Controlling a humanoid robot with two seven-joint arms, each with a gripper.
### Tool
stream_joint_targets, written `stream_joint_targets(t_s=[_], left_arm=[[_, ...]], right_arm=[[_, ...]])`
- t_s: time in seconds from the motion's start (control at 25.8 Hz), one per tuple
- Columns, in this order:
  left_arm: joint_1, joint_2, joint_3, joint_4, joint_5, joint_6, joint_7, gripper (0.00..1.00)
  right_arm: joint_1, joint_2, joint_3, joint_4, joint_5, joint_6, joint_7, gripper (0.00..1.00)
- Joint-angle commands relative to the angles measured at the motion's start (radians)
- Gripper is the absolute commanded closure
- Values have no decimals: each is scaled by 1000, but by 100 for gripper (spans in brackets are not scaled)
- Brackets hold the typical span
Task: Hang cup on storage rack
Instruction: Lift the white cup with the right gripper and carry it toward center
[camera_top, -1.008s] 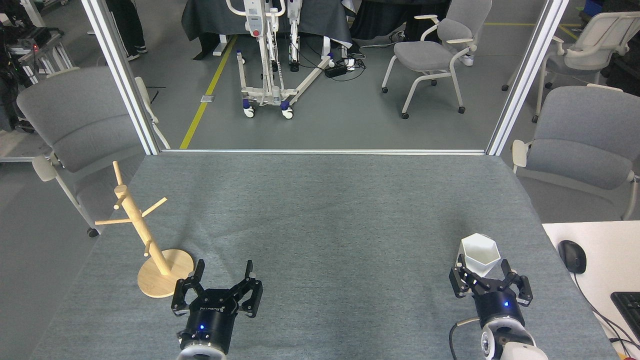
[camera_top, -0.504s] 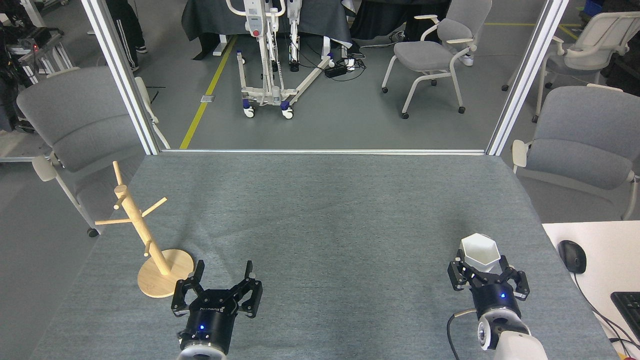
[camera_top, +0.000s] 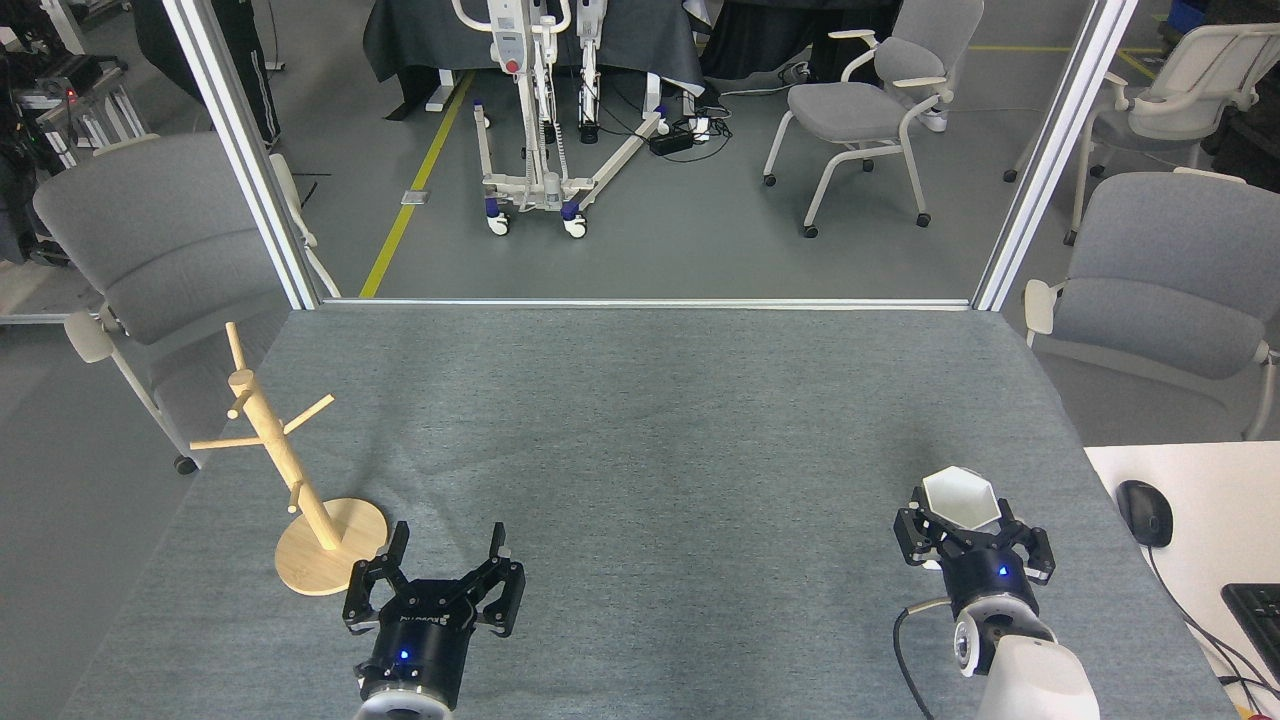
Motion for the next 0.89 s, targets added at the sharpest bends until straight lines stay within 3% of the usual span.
stream_joint_targets(t_s=[0.0,0.58,0.7,0.78,0.81,0.85], left_arm=[[-1,1,0,0,0,0,1,1],[-1,1,0,-3,0,0,1,1],[-1,1,0,-1,0,0,1,1],[1,2,0,-1,0,0,5,1],[1,1,0,-3,0,0,7,1],[1,1,0,-3,0,0,8,1]], right_arm=[[-16,-1,1,38,2,0,1,0],[-44,-4,2,78,5,0,0,5],[-44,-4,2,78,8,-5,0,31],[-44,-3,2,78,9,-10,0,64],[-42,-3,2,78,12,-11,0,73],[-42,-3,2,78,14,-13,0,75]])
